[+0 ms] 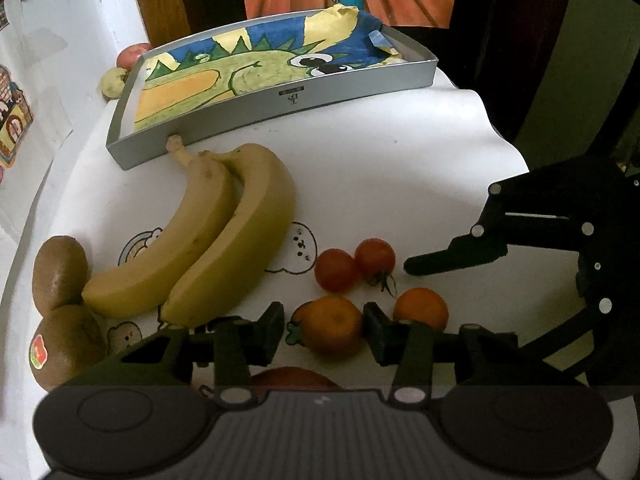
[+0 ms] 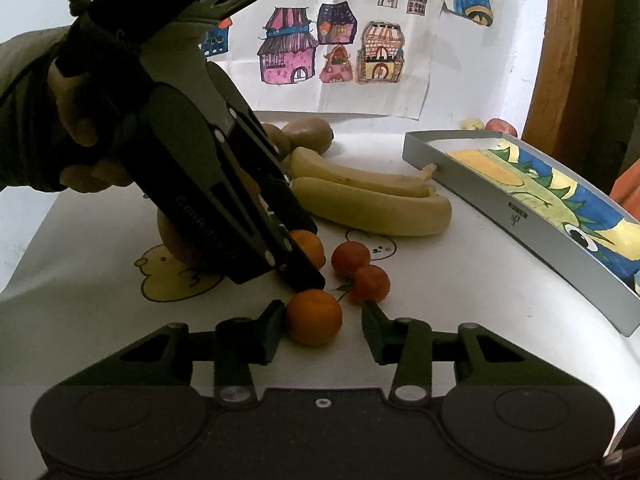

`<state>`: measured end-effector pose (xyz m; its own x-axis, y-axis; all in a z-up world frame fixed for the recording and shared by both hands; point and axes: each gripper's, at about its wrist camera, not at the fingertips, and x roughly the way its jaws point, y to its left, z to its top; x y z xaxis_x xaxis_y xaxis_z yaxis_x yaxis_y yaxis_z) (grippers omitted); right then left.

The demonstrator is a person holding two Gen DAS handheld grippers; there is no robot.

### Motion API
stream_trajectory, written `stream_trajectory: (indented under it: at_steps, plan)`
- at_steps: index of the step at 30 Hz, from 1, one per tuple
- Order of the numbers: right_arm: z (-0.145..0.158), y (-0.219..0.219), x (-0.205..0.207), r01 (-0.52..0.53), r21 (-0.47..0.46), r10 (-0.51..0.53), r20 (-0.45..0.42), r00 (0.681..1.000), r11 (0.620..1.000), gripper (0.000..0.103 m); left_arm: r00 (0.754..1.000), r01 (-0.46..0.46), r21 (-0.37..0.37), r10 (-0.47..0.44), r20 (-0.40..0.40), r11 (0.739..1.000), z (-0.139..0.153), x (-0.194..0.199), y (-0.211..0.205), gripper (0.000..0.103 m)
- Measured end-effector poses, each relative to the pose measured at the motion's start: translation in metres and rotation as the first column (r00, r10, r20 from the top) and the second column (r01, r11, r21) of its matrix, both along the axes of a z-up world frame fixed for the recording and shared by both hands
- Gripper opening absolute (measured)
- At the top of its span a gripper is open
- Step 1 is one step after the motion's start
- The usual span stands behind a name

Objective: Organize fruits
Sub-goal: 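Move the left tool toward a small mandarin while the right tool approaches another mandarin, then close the left tool on its mandarin while the right tool closes on the other mandarin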

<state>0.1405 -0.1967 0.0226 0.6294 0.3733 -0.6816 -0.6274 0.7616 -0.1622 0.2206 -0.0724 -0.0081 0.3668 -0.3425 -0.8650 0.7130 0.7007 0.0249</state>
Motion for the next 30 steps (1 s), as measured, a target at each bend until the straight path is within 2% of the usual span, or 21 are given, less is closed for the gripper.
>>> stream_trajectory:
  at_steps: [5, 14, 30]
  plan:
    - [0.000, 0.001, 0.000, -0.011, 0.002, 0.011, -0.011, 1.000, 1.000, 0.033, 1.000, 0.005, 0.003, -0.005, -0.003, 1.000, 0.002, -0.001, -0.003, 0.037]
    - [0.001, 0.000, -0.006, 0.002, -0.004, -0.002, -0.007, 1.000, 1.000, 0.033, 0.999, -0.035, 0.010, 0.035, -0.008, 0.999, 0.003, -0.002, -0.006, 0.036]
    - [0.008, -0.017, -0.019, 0.074, 0.020, -0.075, 0.019, 0.997, 0.997, 0.033, 0.994, -0.098, -0.061, 0.101, 0.034, 0.993, 0.018, -0.020, -0.005, 0.036]
